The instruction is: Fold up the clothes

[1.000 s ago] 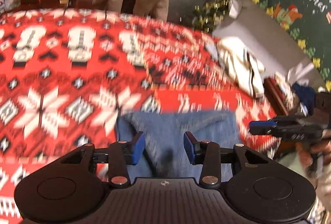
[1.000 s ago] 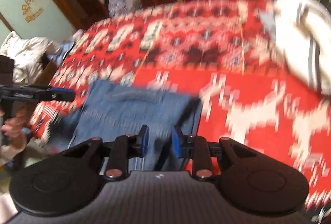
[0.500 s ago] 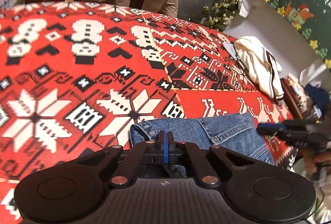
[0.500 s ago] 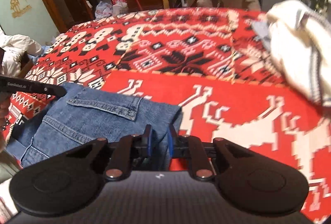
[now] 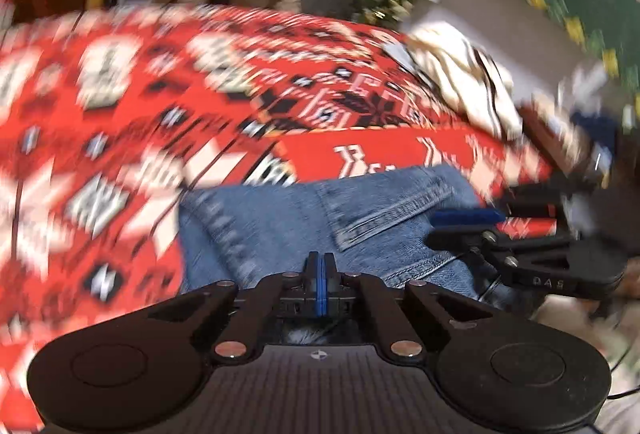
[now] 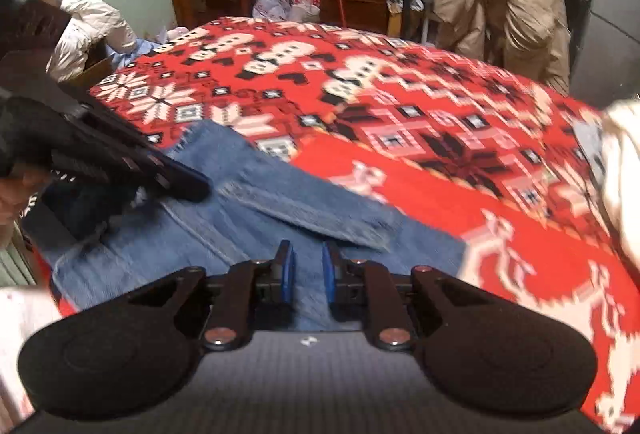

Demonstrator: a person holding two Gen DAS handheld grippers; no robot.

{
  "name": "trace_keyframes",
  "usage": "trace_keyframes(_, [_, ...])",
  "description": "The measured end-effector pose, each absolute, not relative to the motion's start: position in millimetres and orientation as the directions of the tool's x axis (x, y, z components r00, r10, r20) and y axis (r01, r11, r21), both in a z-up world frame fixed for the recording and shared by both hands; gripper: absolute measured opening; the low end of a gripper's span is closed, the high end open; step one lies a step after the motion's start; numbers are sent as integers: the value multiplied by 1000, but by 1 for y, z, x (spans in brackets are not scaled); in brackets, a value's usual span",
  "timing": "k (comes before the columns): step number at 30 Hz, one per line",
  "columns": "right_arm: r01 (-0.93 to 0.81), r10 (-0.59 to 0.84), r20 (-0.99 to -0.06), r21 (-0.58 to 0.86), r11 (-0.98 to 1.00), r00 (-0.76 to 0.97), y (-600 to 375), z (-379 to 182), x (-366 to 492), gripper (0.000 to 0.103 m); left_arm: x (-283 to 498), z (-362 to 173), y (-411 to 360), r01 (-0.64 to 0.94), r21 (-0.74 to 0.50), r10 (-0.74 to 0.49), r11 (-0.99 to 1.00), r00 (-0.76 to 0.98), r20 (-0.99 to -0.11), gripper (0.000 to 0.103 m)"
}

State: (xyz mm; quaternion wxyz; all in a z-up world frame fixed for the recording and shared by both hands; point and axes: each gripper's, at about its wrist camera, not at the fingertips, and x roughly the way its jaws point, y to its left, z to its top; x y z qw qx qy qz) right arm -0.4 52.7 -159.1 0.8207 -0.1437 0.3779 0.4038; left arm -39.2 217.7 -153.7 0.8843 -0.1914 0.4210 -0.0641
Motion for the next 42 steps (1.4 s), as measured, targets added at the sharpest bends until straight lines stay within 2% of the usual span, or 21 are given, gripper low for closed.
trace_keyframes(2, [-754,554,-744,104,649,374,36,-159,1,10,-48,-151,224,-76,-392,-253,917,649,-718,3])
trace_keyframes(7, [-710,561,-751,180,681,348,13,-141,7,11,-54,-131,228,-108,-380,-217,919,667,-713,4])
trace_keyframes(9, [-695,576,-723,186,695,382,5,-128,11,12,-51,-118,231,-95,-381,-210,920,700,-683,8])
trace_keyframes(12, [-653,572,-691,188,734,443,4,-121,28,13,-30,-114,238,-93,-388,-206,917,721,-662,8])
trace_keyframes(13, [-645,570,-687,191,740,450,7,-123,35,17,-21,-116,240,-96,-384,-203,918,719,-665,8])
trace_keyframes(15, [-637,554,-702,185,749,448,11,-135,48,17,-6,-129,241,-116,-323,-161,939,681,-714,8])
trace_keyframes(16, [-634,541,-716,177,753,442,11,-143,52,17,-1,-136,241,-122,-289,-137,949,667,-732,3])
trace_keyframes(21, [-606,533,-740,216,766,410,-5,-160,59,19,-16,-141,258,-126,-312,-155,942,660,-735,3])
trace_keyframes(23, [-602,507,-758,192,775,411,-12,-159,56,22,-24,-144,257,-151,-234,-87,960,636,-767,10])
trace_keyframes(24, [-589,495,-766,192,785,410,-18,-159,56,22,-29,-146,258,-166,-205,-60,965,619,-783,20])
trace_keyframes(25, [-577,484,-774,192,794,408,-23,-158,56,22,-35,-147,261,-173,-203,-56,964,613,-788,21])
trace_keyframes(29, [-514,523,-749,287,808,405,-51,-149,54,22,-56,-143,274,-180,-328,-151,927,623,-768,20])
trace_keyframes(31, [-486,543,-748,338,806,381,-57,-150,54,22,-62,-142,276,-178,-377,-192,909,624,-758,28])
trace_keyframes(35, [-472,530,-783,351,808,324,-52,-156,50,23,-67,-140,274,-174,-386,-213,906,602,-770,34])
trace_keyframes(37, [-457,543,-785,381,803,299,-50,-159,48,28,-66,-144,275,-171,-407,-239,897,588,-773,40])
trace_keyframes(42, [-435,507,-805,355,827,306,-38,-159,47,29,-62,-150,271,-154,-425,-272,892,567,-777,43])
